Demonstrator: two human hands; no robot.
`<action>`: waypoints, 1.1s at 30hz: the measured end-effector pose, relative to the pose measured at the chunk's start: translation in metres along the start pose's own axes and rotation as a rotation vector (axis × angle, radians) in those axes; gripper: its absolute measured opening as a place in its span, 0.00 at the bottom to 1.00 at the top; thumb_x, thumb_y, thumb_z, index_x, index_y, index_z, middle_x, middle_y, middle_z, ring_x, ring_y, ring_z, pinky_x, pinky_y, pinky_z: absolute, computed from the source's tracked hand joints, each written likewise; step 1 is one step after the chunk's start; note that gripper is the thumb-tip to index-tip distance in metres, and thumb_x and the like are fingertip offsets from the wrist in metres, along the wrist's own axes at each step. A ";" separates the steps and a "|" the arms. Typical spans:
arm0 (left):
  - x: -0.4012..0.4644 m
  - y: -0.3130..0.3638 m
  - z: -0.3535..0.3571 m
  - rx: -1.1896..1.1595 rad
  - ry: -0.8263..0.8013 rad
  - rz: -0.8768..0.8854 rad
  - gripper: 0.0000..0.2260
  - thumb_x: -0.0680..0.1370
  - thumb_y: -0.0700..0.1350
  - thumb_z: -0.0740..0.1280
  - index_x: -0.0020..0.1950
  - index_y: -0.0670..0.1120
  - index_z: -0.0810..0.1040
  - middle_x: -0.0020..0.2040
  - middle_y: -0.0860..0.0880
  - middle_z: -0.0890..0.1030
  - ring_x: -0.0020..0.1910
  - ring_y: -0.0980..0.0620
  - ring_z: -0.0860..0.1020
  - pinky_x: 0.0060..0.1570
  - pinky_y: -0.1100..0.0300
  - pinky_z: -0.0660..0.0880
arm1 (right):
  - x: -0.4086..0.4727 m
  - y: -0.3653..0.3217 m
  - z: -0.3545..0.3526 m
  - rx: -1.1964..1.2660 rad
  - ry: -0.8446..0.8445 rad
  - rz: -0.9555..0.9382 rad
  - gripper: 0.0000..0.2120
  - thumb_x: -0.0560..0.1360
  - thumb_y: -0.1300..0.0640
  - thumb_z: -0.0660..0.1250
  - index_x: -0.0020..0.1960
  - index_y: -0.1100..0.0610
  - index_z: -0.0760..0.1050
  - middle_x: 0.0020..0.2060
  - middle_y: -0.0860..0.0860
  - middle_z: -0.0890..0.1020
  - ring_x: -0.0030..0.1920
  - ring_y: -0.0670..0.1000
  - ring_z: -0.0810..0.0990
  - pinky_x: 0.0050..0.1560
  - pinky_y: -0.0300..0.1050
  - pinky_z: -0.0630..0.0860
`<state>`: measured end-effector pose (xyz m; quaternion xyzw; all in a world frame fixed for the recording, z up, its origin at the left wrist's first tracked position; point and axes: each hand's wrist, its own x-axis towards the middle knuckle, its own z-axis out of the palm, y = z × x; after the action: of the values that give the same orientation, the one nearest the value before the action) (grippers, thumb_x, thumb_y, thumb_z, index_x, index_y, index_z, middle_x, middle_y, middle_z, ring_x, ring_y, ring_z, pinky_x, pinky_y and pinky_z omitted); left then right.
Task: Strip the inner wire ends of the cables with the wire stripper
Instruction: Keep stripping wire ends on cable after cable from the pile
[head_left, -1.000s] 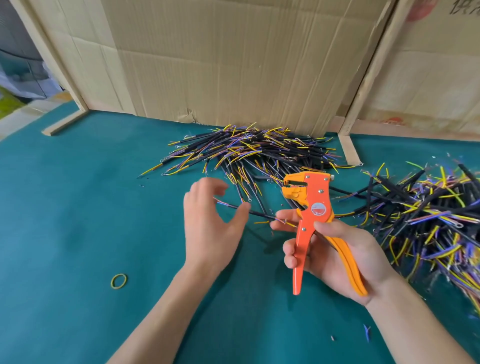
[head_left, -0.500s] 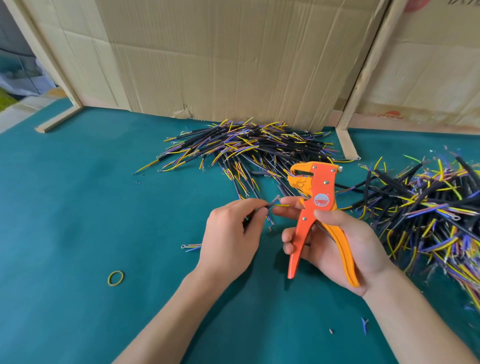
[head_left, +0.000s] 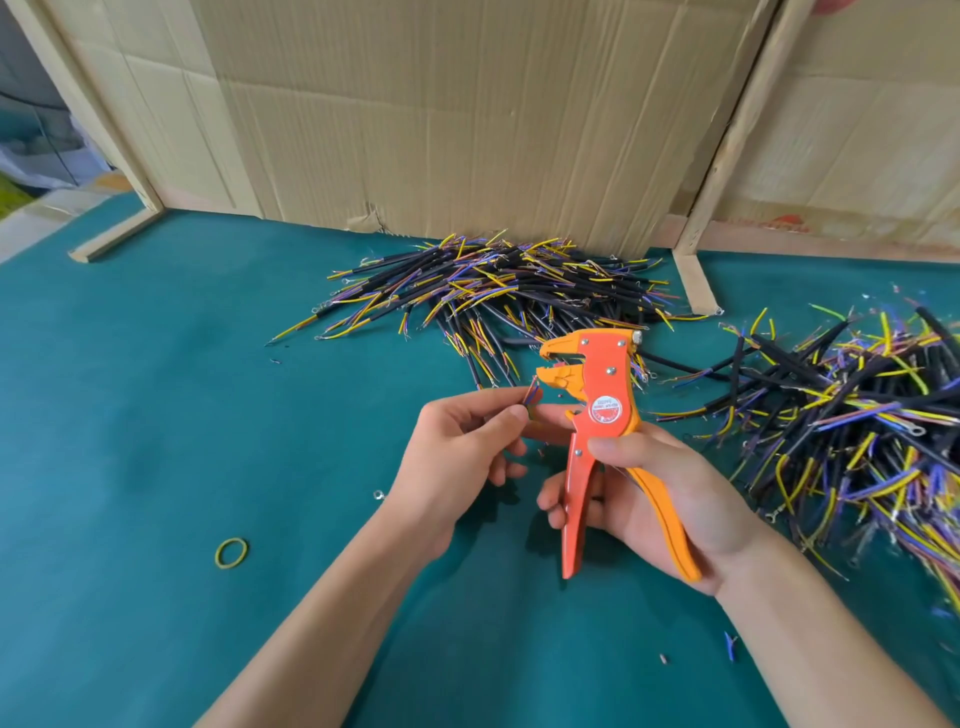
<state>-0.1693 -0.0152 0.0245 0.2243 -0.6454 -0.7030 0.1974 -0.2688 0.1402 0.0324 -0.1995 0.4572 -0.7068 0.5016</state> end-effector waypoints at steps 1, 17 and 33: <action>0.000 0.001 -0.002 -0.027 -0.019 -0.012 0.10 0.81 0.38 0.66 0.53 0.49 0.86 0.31 0.50 0.77 0.25 0.55 0.69 0.37 0.61 0.79 | 0.000 0.001 0.001 0.011 -0.008 0.004 0.31 0.67 0.57 0.73 0.70 0.63 0.75 0.62 0.67 0.79 0.43 0.64 0.82 0.44 0.56 0.80; 0.000 -0.010 0.005 0.404 0.150 0.342 0.09 0.77 0.37 0.71 0.49 0.51 0.84 0.58 0.59 0.81 0.31 0.45 0.72 0.38 0.51 0.79 | 0.002 0.000 -0.005 0.048 0.029 -0.104 0.32 0.66 0.56 0.74 0.67 0.66 0.77 0.62 0.60 0.81 0.47 0.61 0.82 0.42 0.54 0.79; -0.004 -0.010 0.007 0.622 0.199 0.386 0.08 0.78 0.37 0.69 0.49 0.49 0.85 0.40 0.56 0.84 0.36 0.63 0.76 0.38 0.75 0.67 | 0.001 0.001 -0.007 0.038 -0.006 -0.097 0.30 0.67 0.55 0.72 0.67 0.65 0.77 0.67 0.64 0.77 0.44 0.59 0.81 0.44 0.54 0.80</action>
<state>-0.1703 -0.0064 0.0152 0.2149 -0.8359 -0.3982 0.3106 -0.2736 0.1425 0.0277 -0.2142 0.4320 -0.7381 0.4720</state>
